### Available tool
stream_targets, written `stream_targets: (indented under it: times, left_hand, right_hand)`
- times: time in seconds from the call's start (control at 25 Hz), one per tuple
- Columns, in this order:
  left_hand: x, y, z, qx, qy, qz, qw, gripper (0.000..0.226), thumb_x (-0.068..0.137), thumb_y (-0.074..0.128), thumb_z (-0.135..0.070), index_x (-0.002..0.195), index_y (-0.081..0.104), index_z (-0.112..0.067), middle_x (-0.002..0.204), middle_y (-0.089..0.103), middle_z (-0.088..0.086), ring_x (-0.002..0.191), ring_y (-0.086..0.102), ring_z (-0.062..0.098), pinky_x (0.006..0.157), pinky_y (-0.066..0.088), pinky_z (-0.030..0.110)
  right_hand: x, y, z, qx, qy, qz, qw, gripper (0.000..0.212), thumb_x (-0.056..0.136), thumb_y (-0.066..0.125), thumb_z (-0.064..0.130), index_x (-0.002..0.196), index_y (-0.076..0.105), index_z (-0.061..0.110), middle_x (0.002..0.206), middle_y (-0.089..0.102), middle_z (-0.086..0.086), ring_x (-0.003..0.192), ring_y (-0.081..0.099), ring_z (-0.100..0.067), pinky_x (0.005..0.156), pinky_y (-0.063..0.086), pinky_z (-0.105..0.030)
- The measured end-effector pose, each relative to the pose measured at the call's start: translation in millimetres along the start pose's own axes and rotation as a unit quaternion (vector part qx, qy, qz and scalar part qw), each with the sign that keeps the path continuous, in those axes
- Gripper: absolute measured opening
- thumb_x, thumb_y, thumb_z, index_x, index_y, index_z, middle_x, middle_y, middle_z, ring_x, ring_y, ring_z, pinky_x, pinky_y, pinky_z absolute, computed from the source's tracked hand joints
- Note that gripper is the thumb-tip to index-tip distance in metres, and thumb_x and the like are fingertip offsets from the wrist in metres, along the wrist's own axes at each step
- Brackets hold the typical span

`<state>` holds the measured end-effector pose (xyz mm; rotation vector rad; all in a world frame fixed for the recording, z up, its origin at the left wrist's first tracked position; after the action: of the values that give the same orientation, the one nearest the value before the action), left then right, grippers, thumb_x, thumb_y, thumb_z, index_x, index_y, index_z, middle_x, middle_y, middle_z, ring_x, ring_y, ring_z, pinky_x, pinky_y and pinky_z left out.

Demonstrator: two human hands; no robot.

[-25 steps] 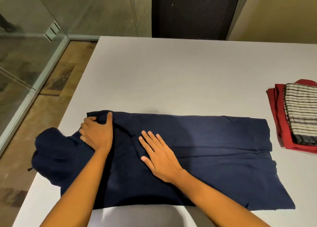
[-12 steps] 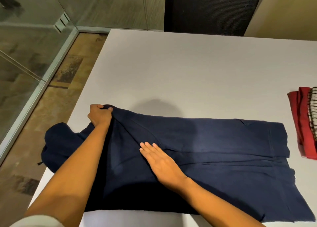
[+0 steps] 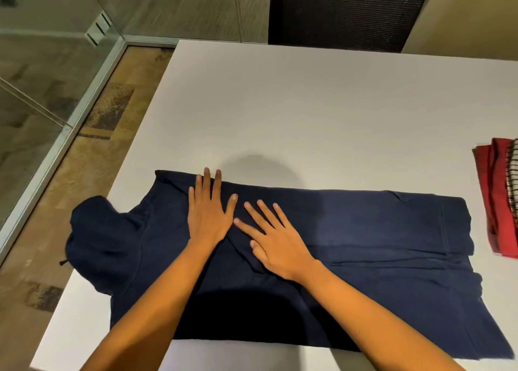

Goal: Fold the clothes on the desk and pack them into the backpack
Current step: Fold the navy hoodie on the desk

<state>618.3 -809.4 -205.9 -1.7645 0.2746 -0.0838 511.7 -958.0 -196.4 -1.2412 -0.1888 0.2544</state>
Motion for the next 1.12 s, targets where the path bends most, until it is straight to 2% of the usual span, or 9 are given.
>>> stream_targets:
  times: [0.12,0.2,0.36,0.44,0.52,0.68,0.8,0.96,1.12]
  left_hand:
    - [7.4,-4.3,16.7,0.011,-0.022,0.019,1.000,0.069,0.098,0.017,-0.059,0.154,-0.004,-0.025,0.161,-0.011,0.001,0.148,-0.010,0.017,0.119,-0.007,0.041]
    - [6.8,-13.7,23.5,-0.028,-0.037,0.011,0.999,0.066,0.100,0.022,-0.051,0.154,0.002,-0.019,0.161,-0.005,0.001,0.148,-0.006,0.016,0.120,-0.005,0.043]
    - [-43.4,-37.4,37.0,-0.160,-0.021,-0.035,0.986,0.046,0.102,0.041,-0.032,0.144,0.040,-0.013,0.155,0.030,0.002,0.145,0.022,0.018,0.120,0.009,0.037]
    - [-84.2,-50.8,50.3,-0.172,-0.030,-0.064,0.983,0.032,0.100,0.047,-0.029,0.128,0.056,-0.017,0.138,0.050,0.000,0.129,0.043,0.020,0.111,0.024,0.037]
    - [-126.1,-62.4,63.0,-0.160,-0.043,-0.080,0.983,0.017,0.097,0.053,-0.027,0.109,0.063,-0.024,0.116,0.060,-0.008,0.109,0.053,0.017,0.097,0.028,0.033]
    - [-195.4,-62.8,87.9,-0.112,-0.068,-0.028,0.991,0.010,0.093,0.058,-0.033,0.095,0.065,-0.039,0.100,0.057,-0.023,0.095,0.044,0.000,0.082,0.017,0.029]
    - [-221.8,-49.5,101.3,-0.082,-0.095,-0.021,0.992,0.010,0.095,0.056,-0.032,0.095,0.062,-0.040,0.096,0.058,-0.021,0.092,0.042,0.001,0.076,0.013,0.031]
    - [-240.9,-44.2,113.8,-0.068,-0.123,-0.074,0.987,0.019,0.095,0.050,-0.015,0.084,0.062,-0.026,0.079,0.056,-0.013,0.080,0.049,0.012,0.076,0.017,0.035]
    - [-254.5,-31.3,118.4,0.006,-0.170,-0.023,0.985,0.024,0.093,0.045,-0.020,0.077,0.064,-0.018,0.070,0.060,-0.001,0.072,0.057,0.027,0.070,0.028,0.043]
  right_hand:
    - [-26.0,0.0,-16.2,-0.063,-0.049,0.021,0.997,0.055,0.101,0.031,0.036,0.153,0.014,0.038,0.163,0.009,0.003,0.150,0.004,-0.027,0.119,0.008,-0.053]
    - [-42.8,-4.8,-21.1,-0.071,-0.031,0.023,0.997,0.057,0.100,0.030,0.035,0.154,0.010,0.040,0.163,0.009,0.005,0.150,0.004,-0.025,0.119,0.008,-0.052]
    - [-65.5,-18.4,-5.2,0.109,0.038,-0.046,0.992,0.058,0.087,0.047,0.003,0.142,0.047,0.021,0.152,0.040,0.000,0.146,0.023,-0.019,0.117,0.024,-0.048]
    - [-69.6,-26.1,13.9,0.148,0.014,-0.118,0.982,0.050,0.084,0.040,-0.002,0.127,0.061,0.011,0.138,0.056,-0.003,0.138,0.040,-0.020,0.115,0.031,-0.044]
    - [-66.4,-24.9,41.2,0.153,-0.056,-0.109,0.981,0.046,0.085,0.039,-0.001,0.124,0.063,0.010,0.130,0.061,-0.002,0.133,0.045,-0.021,0.116,0.029,-0.040]
    - [-51.9,2.6,72.7,0.020,-0.144,-0.048,0.988,0.038,0.090,0.053,0.001,0.126,0.060,0.010,0.122,0.063,-0.004,0.125,0.050,-0.025,0.117,0.027,-0.045]
    - [-35.6,8.0,69.9,-0.029,-0.124,-0.072,0.989,0.023,0.094,0.044,0.016,0.098,0.066,0.011,0.087,0.060,-0.003,0.087,0.060,-0.024,0.113,0.030,-0.042]
    - [-19.8,7.7,64.1,-0.089,-0.110,-0.061,0.988,0.036,0.097,0.034,0.031,0.080,0.061,0.013,0.073,0.056,-0.001,0.070,0.054,-0.023,0.091,0.034,-0.038]
    - [-25.0,14.4,70.3,-0.080,-0.052,-0.066,0.993,0.032,0.099,0.035,0.030,0.086,0.059,0.014,0.081,0.056,-0.002,0.077,0.054,-0.025,0.091,0.038,-0.042]
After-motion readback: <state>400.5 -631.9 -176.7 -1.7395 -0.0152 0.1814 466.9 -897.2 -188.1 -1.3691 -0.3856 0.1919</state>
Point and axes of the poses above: each hand's wrist, its own x-axis towards the middle knuckle, its own y-axis out of the palm, z = x × y, the point moved 3 cm from there along x, towards the middle knuckle
